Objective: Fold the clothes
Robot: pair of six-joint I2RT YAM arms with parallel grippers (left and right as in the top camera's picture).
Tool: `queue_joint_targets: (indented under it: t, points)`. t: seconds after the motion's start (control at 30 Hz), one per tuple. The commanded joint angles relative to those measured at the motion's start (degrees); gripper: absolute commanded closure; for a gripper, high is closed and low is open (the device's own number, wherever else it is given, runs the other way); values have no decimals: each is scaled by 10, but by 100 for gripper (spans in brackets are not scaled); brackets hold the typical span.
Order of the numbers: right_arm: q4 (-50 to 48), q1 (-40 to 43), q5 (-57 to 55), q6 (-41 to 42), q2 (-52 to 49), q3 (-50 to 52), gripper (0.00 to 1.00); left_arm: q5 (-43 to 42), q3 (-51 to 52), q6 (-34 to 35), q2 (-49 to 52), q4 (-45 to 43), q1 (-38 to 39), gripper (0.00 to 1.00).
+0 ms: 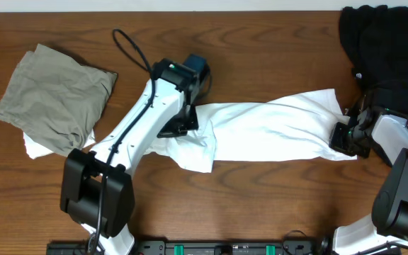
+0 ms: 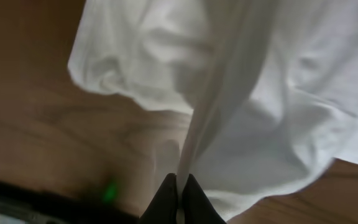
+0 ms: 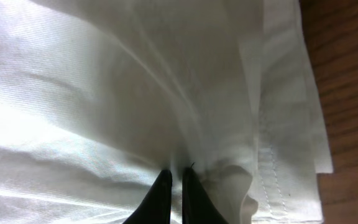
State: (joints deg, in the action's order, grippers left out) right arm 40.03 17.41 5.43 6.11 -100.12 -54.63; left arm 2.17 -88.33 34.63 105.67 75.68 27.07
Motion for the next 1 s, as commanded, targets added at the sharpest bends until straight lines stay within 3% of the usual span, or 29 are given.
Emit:
queue_joint_targets:
  t: [0.0, 0.4, 0.43, 0.5, 0.57, 0.63, 0.8, 0.97]
  points:
    - [7, -2, -16, 7, -3, 5, 92, 15, 30, 52, 4, 4, -3, 94]
    - [7, -2, -16, 7, -3, 5, 92, -6, 96, 71, 4, -26, -3, 93]
    - [7, -2, -16, 7, -3, 5, 93, -7, 96, 71, 4, -27, -3, 87]
    - [7, -2, -16, 7, -3, 5, 93, -7, 96, 71, 4, -29, -3, 61]
    - [7, -2, -16, 7, -3, 5, 93, -6, 96, 70, 4, -31, -3, 42]
    - [7, -2, -16, 7, -3, 5, 93, -6, 96, 70, 4, -33, -3, 36]
    - [6, -2, -16, 7, -3, 5, 92, -13, 96, 70, 4, -5, -2, 34]
    - [4, -2, -16, 7, -3, 5, 93, -81, 113, 44, 4, 24, 15, 34]
